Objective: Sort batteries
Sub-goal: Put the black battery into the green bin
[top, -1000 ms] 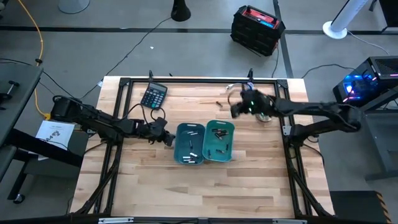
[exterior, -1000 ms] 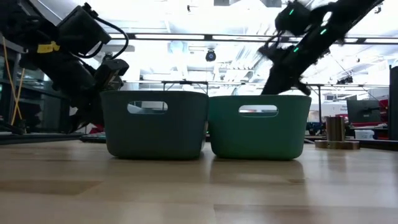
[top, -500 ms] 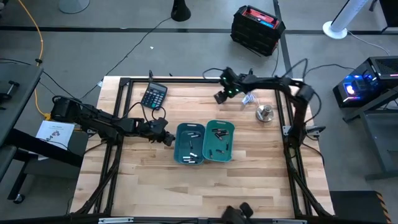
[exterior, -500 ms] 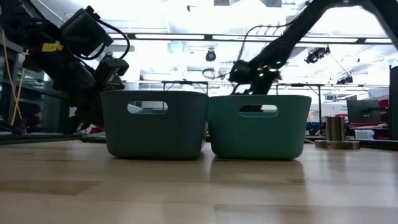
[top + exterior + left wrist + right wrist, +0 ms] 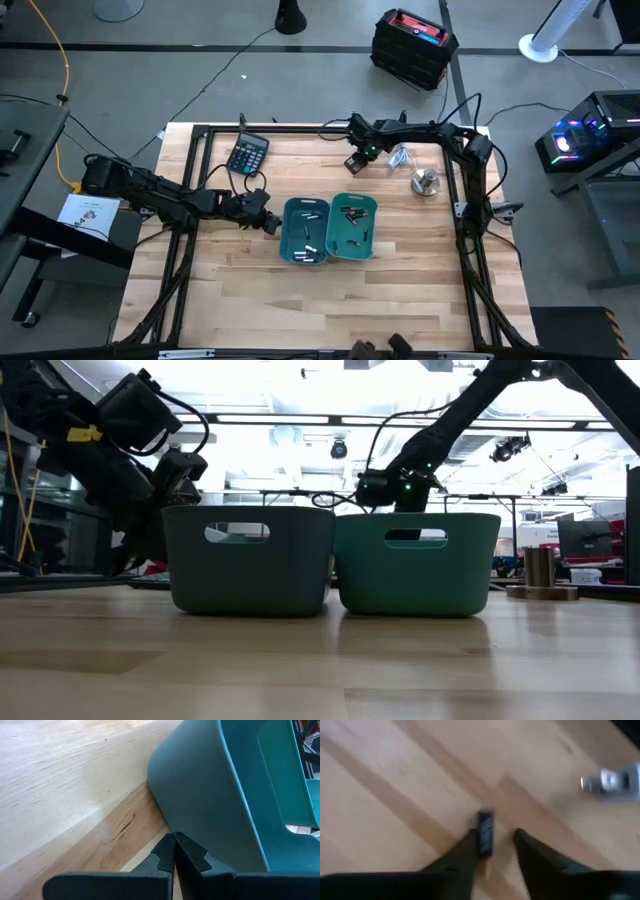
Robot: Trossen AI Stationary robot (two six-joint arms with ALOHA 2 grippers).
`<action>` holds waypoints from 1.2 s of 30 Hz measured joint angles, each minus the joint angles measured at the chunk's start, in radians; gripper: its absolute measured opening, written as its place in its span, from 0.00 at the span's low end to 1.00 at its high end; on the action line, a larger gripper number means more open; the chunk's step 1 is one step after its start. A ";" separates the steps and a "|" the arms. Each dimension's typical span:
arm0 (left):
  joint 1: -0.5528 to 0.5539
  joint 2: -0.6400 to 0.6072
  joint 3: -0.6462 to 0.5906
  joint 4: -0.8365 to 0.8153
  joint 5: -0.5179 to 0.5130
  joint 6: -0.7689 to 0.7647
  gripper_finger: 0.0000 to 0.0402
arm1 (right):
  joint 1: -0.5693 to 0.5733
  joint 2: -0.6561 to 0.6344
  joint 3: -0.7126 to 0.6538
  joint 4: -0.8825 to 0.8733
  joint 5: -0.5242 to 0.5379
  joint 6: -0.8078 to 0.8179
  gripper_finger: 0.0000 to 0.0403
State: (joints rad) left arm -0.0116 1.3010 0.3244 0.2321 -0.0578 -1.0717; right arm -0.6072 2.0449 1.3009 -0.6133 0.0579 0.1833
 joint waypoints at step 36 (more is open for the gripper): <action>0.000 -0.013 0.000 0.012 -0.001 0.079 0.00 | 0.748 -0.510 -0.178 -0.088 -0.010 0.513 0.16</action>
State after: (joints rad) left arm -0.0116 1.2877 0.3244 0.2440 -0.0586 -0.9927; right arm 0.1404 1.5351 1.1230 -0.7011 0.0479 0.6968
